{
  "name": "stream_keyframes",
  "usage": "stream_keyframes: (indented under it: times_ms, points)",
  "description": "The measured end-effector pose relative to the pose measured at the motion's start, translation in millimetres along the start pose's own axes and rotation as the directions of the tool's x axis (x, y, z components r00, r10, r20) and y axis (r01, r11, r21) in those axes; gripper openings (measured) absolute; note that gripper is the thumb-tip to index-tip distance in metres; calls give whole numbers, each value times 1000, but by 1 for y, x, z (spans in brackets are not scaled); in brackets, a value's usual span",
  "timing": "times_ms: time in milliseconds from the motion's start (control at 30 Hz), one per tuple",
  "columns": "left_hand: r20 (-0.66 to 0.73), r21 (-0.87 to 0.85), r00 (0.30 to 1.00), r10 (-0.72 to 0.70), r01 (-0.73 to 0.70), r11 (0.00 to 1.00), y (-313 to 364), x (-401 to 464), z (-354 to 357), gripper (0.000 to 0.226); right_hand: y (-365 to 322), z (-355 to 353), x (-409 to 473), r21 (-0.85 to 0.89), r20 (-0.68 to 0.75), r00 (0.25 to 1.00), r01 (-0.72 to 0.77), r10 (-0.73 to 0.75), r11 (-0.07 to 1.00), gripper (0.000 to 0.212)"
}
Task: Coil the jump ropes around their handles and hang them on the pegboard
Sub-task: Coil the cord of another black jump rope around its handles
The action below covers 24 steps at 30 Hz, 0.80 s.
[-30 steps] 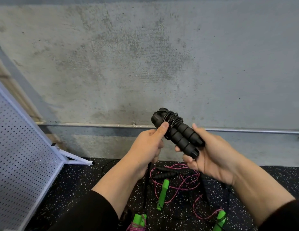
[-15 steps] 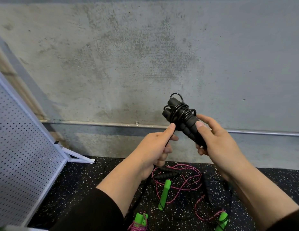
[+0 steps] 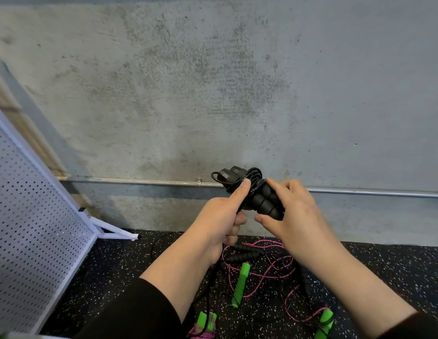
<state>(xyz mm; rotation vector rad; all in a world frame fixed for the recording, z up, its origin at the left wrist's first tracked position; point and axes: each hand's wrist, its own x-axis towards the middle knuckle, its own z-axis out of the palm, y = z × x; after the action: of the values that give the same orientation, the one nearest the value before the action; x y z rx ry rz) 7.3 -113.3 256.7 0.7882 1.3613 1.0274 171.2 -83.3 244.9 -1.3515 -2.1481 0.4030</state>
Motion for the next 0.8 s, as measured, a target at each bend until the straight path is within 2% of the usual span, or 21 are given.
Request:
stream_keyframes:
  times_ms: [67,100,167,200,267,300,333,367,400,467,633,667,700,767,800]
  points:
    - [-3,0,1000,23,-23,1000,-2,1,-1,59,0,-2,0,28,9,1000,4,-4,1000,75]
    - [4,-4,999,35,-35,999,-2,1,-2,57,-1,-5,1,99,23,1000,-23,21,995,70]
    - [41,-1,998,56,-56,998,-1,1,-3,50,-1,-10,3,356,47,991,-137,129,924,45]
    - [62,5,996,70,-70,998,-1,1,-3,47,-1,-12,4,512,65,976,-210,207,833,31]
    - [90,14,991,100,-102,995,0,0,-1,42,-1,-16,6,757,208,917,-371,341,538,32]
    - [95,17,988,118,-120,993,0,-1,0,42,-1,-18,6,804,328,872,-459,364,377,37]
    - [95,22,986,134,-137,990,0,-1,1,43,-2,-20,5,799,443,825,-541,349,264,41]
    - [90,29,986,143,-146,989,1,-1,1,43,-4,-23,4,762,536,783,-610,317,217,44]
    - [83,37,987,139,-143,989,1,0,0,44,-4,-25,3,725,594,751,-655,287,214,46]
    - [74,51,991,107,-111,992,0,1,-1,44,-3,-26,2,699,619,740,-672,262,245,48]
    - [41,75,998,52,-55,996,-2,3,-2,55,0,-18,5,721,528,787,-613,319,322,40]
    - [41,74,998,41,-43,996,-1,3,-2,57,0,-17,5,732,470,816,-573,335,369,36]
    - [43,73,999,29,-32,997,0,2,-1,61,0,-15,6,721,386,852,-518,353,460,31]
    - [55,75,998,8,-12,997,1,2,-1,67,3,-14,9,611,167,918,-383,360,693,22]
    - [62,74,998,0,-5,997,1,2,-1,70,7,-14,11,540,75,936,-328,344,775,19]
